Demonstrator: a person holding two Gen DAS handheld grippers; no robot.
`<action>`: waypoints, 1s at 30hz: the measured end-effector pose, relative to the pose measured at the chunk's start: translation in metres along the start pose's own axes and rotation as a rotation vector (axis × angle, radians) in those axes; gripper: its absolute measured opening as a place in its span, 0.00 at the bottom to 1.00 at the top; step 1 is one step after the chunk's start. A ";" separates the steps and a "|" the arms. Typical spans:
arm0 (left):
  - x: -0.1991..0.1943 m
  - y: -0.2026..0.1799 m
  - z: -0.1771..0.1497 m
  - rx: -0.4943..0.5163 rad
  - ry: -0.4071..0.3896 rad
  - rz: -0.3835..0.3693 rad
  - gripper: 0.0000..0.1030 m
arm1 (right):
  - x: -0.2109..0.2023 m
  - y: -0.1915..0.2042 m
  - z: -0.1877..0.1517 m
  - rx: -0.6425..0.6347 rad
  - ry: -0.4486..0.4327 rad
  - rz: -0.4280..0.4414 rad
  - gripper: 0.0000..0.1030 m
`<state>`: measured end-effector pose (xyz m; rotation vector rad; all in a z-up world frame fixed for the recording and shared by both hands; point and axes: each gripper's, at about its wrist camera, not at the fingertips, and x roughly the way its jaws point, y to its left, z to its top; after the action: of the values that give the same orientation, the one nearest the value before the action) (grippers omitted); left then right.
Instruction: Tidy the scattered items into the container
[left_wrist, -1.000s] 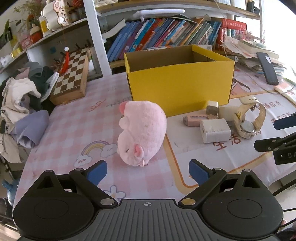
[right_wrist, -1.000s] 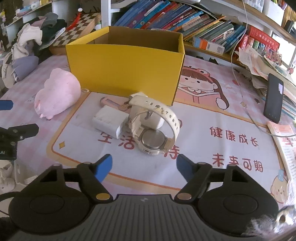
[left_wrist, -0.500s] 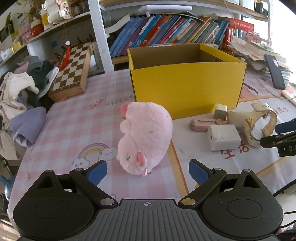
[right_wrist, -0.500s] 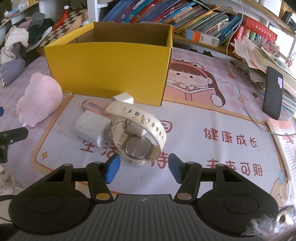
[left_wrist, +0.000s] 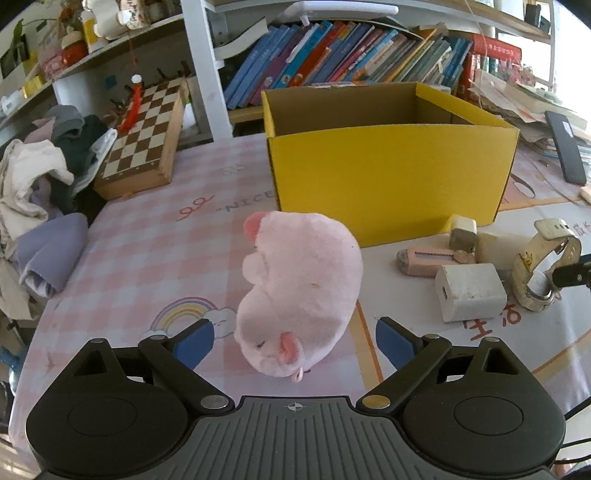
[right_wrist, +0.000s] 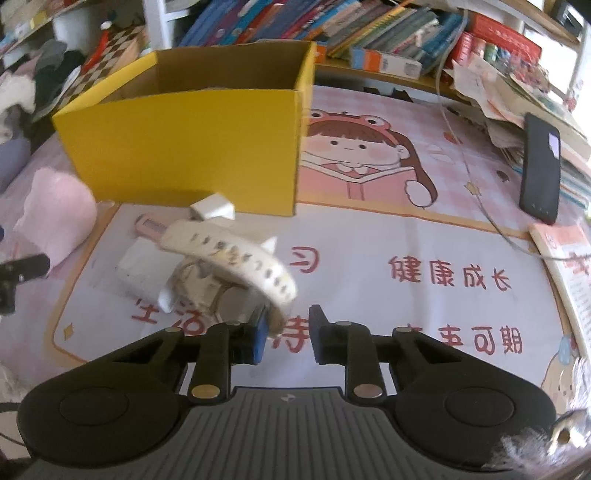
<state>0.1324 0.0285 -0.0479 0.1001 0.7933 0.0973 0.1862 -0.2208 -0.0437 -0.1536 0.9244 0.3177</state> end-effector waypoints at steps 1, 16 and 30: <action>0.002 -0.001 0.000 0.003 0.001 0.002 0.93 | 0.000 -0.001 0.000 0.004 0.002 0.005 0.17; 0.023 0.004 0.002 -0.046 0.052 0.002 0.56 | 0.003 -0.010 0.002 0.006 0.000 0.080 0.08; -0.018 0.019 0.002 -0.109 -0.022 -0.032 0.54 | -0.026 -0.021 0.003 0.074 -0.080 0.099 0.06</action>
<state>0.1203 0.0451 -0.0319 -0.0141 0.7657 0.1087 0.1807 -0.2448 -0.0216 -0.0269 0.8642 0.3785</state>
